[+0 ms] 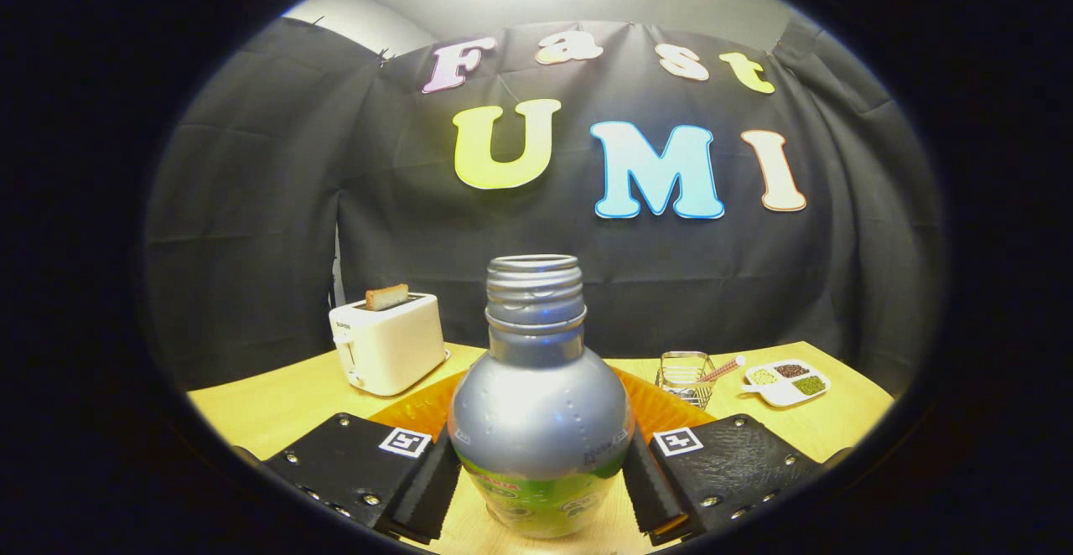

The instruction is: Take the bottle from table, then pour the juice into the cup, finally place the bottle on the coaster

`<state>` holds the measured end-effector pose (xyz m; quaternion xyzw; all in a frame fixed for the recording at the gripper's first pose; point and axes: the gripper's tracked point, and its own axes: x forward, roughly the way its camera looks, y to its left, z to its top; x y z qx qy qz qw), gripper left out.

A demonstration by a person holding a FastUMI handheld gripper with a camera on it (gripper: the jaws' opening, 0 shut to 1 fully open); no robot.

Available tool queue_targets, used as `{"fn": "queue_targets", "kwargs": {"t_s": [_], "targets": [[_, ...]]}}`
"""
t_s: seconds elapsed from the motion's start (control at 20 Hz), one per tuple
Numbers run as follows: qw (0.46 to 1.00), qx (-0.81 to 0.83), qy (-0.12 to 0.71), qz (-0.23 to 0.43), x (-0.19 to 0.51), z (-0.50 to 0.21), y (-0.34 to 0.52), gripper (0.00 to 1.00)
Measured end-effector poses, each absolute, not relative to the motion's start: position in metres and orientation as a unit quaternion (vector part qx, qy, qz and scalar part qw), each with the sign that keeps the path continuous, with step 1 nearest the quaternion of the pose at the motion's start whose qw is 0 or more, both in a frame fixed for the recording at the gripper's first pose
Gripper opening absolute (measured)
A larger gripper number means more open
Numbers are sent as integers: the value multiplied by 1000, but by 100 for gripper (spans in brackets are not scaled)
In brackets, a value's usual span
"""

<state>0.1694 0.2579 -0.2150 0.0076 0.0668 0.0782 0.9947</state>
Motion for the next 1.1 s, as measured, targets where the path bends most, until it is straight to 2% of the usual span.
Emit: {"fn": "queue_targets", "kwargs": {"t_s": [0.7,1.1], "targets": [[994,-4,95,52,204,-283,272,82],[995,27,84,47,202,-282,268,83]]}}
